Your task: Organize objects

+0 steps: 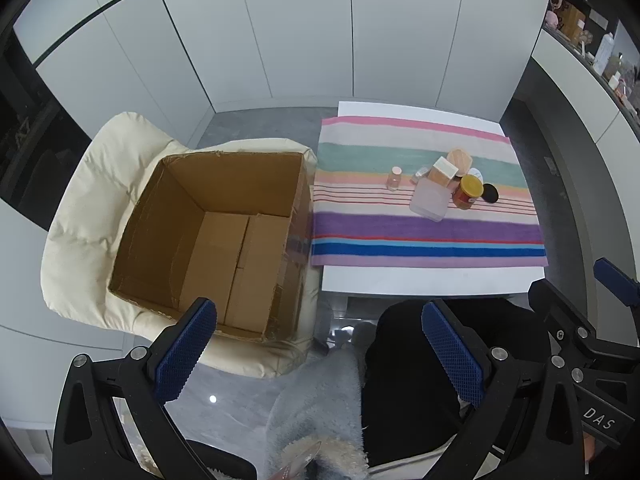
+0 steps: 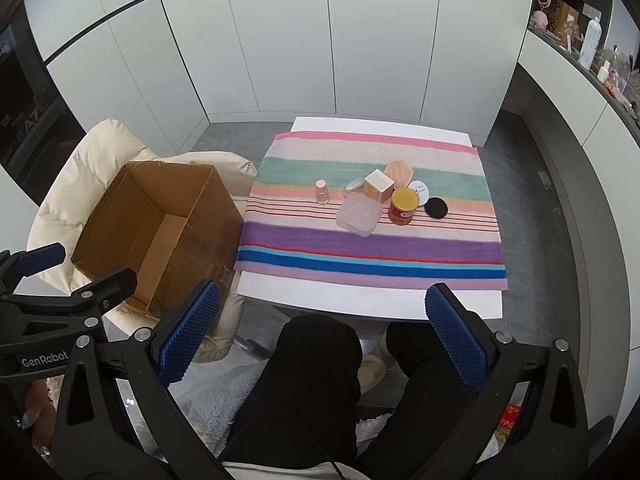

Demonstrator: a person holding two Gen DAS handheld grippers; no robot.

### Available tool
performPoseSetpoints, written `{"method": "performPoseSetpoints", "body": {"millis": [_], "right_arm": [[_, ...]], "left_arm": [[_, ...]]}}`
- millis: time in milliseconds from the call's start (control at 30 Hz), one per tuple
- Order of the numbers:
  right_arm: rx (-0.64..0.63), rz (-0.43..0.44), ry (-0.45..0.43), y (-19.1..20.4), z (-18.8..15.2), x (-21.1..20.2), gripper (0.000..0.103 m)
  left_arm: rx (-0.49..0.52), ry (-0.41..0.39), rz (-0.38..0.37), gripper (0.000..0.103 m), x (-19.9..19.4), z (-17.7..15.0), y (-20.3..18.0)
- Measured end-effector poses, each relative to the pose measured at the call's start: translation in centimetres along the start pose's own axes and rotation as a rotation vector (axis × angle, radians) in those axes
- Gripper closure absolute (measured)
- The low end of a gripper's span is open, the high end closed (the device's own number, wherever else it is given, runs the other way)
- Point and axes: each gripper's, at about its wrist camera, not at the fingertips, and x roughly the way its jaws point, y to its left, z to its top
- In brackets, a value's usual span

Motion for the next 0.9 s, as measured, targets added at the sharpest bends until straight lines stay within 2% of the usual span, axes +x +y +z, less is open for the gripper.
{"method": "performPoseSetpoints", "body": {"millis": [900], "right_arm": [[-0.001, 0.000, 0.012, -0.29, 0.18, -0.05, 0.000]], "left_arm": [[0.008, 0.002, -0.005, 0.000, 0.00, -0.14, -0.41]]}}
